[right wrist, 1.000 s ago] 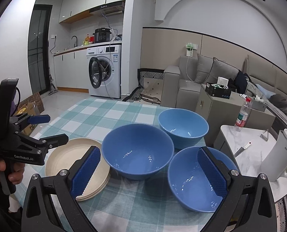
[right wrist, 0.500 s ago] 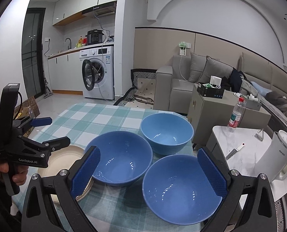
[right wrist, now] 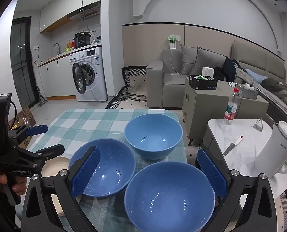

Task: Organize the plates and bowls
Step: 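Withdraw both tools from the plates and move them toward the blue bowls, then bring the open left and right grippers to the rim of the large blue bowl, then close the left gripper on the blue bowl rim while the right gripper closes on it too, then lift the blue bowl with both grippers and carry it over another blue bowl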

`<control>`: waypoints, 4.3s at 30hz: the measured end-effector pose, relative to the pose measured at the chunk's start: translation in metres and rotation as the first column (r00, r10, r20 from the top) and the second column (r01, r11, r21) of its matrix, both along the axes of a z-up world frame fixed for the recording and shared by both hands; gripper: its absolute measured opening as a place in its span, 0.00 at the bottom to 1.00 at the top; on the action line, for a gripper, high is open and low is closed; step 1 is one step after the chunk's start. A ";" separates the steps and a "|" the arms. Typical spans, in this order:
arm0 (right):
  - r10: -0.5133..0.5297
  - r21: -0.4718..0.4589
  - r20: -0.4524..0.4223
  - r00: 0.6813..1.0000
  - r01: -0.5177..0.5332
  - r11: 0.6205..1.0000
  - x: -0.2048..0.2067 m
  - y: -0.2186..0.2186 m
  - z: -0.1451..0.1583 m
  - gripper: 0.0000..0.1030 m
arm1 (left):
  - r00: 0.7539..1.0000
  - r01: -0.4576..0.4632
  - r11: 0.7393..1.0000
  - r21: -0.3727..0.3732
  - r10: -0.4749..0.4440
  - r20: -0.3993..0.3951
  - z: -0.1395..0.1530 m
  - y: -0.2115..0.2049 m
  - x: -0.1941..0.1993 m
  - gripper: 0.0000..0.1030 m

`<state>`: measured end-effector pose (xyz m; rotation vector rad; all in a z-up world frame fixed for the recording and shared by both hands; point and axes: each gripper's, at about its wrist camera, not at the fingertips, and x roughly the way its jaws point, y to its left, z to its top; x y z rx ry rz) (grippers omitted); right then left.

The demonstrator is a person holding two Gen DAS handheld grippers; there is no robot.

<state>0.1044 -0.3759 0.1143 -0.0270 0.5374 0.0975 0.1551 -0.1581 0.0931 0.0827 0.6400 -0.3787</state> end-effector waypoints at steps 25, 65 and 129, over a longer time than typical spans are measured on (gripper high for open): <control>-0.044 0.022 -0.095 0.994 0.046 0.999 0.076 -0.029 -0.011 0.99 | 0.996 0.004 1.000 0.009 -0.004 -0.087 -0.005 -0.018 0.069 1.00; -0.093 0.044 -0.266 0.960 0.108 0.993 0.159 -0.063 -0.057 0.91 | 0.974 0.090 0.996 0.001 -0.088 -0.208 -0.032 -0.068 0.141 0.93; -0.055 -0.004 -0.364 0.930 0.058 0.998 0.200 -0.059 -0.104 0.23 | 0.939 0.180 0.982 0.058 -0.154 -0.307 -0.062 -0.108 0.169 0.22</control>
